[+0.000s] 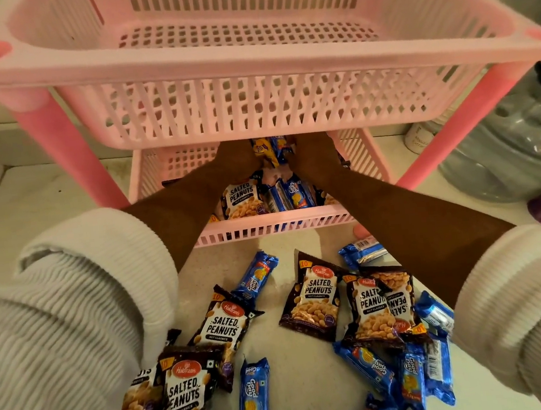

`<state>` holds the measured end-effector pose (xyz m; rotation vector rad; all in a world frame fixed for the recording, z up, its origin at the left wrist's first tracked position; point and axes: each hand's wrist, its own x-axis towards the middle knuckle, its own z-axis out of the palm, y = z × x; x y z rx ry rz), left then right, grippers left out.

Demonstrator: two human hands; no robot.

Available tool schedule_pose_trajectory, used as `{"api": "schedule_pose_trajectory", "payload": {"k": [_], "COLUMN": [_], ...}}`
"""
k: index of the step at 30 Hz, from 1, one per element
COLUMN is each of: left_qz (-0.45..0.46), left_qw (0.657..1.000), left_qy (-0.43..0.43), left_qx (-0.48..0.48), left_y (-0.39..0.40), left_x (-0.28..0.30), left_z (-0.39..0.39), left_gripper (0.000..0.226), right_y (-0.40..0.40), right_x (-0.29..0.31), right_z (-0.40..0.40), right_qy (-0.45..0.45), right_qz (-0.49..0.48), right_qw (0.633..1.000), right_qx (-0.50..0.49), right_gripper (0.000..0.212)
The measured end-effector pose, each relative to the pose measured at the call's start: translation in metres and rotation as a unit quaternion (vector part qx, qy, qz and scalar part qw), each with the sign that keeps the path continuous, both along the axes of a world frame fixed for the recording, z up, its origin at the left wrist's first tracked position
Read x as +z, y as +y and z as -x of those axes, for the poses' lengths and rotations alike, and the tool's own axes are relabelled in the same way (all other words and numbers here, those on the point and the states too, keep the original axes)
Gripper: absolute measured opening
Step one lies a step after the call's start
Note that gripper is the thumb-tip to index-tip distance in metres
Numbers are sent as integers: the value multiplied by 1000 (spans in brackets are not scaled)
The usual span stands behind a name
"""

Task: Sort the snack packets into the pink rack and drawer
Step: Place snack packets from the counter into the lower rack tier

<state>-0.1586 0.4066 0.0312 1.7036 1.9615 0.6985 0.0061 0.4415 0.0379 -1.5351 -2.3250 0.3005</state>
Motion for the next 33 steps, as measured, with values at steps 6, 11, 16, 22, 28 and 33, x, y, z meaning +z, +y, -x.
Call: {"api": "schedule_pose_trajectory", "payload": {"k": [6, 11, 16, 22, 28, 33], "left_qz": [-13, -58, -109, -177, -41, 67], "left_qw": [1000, 997, 992, 982, 996, 997], "left_qy": [-4, -11, 22, 64, 27, -29], "left_qx": [1, 52, 52, -10, -75, -15], "left_y": [-25, -82, -165, -227, -258, -257], "left_x": [16, 29, 34, 27, -11, -41], "left_z": [-2, -14, -39, -65, -91, -127], "left_gripper": [55, 52, 38, 28, 33, 60], "right_y": [-31, -68, -117, -179, -227, -254], "right_x": [14, 23, 25, 24, -3, -36], "right_z": [-9, -26, -53, -86, -133, -163], "right_qy": [63, 75, 79, 87, 23, 5], "right_qz": [-17, -46, -90, -123, -41, 3], "right_qw": [998, 996, 993, 989, 998, 996], "right_qx": [-4, -12, -9, -8, -48, -90], "right_gripper": [32, 28, 21, 27, 36, 52]}}
